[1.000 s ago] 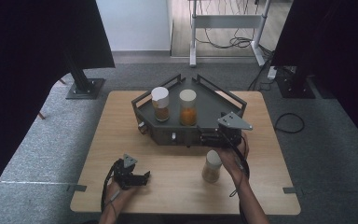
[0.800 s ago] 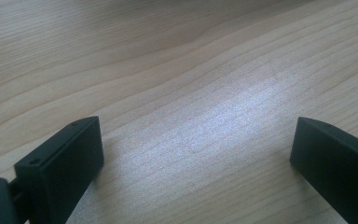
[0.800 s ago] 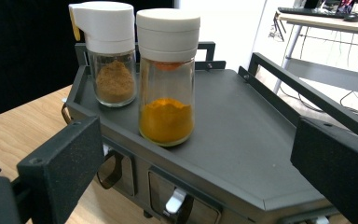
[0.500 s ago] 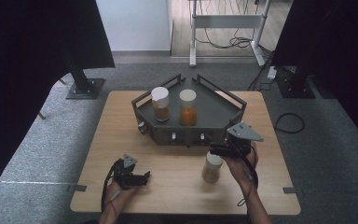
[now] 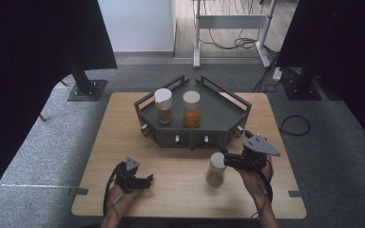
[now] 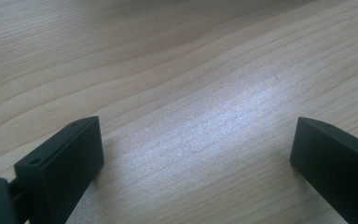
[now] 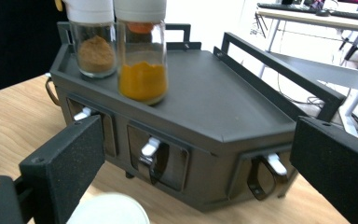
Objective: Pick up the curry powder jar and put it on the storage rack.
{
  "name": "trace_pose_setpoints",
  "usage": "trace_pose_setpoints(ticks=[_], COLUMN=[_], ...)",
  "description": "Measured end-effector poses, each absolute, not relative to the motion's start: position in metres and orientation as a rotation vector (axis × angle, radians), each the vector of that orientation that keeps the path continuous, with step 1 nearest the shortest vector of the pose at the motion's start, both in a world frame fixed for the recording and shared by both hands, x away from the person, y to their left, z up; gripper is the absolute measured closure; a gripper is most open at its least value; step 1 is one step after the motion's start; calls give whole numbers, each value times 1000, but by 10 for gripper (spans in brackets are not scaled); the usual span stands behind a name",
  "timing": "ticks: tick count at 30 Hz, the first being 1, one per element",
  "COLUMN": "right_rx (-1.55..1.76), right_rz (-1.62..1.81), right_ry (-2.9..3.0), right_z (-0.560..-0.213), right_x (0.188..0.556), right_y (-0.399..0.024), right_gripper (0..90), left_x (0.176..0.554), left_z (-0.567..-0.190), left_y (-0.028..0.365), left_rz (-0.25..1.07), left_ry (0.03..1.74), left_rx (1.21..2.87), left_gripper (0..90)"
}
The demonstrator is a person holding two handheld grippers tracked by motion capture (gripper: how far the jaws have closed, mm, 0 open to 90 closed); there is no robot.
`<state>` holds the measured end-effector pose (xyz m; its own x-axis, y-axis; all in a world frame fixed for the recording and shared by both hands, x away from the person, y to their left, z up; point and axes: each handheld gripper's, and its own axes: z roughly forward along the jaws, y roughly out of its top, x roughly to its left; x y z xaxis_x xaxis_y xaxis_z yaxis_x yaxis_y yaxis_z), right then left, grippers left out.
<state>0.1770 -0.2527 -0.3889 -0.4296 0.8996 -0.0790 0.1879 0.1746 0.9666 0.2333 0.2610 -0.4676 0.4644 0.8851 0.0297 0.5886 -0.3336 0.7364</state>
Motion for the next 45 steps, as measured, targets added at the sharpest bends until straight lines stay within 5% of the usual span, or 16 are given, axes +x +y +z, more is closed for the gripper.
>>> trace_pose_setpoints(ticks=[45], right_rx=[1288], right_rz=[1039], right_ry=[1826], right_z=[-466], right_x=[163], right_y=[-282], right_gripper=[42], left_x=[233], left_z=[-467], left_y=[261], left_rz=[573], left_ry=[1220], left_rx=[2053], left_gripper=[22])
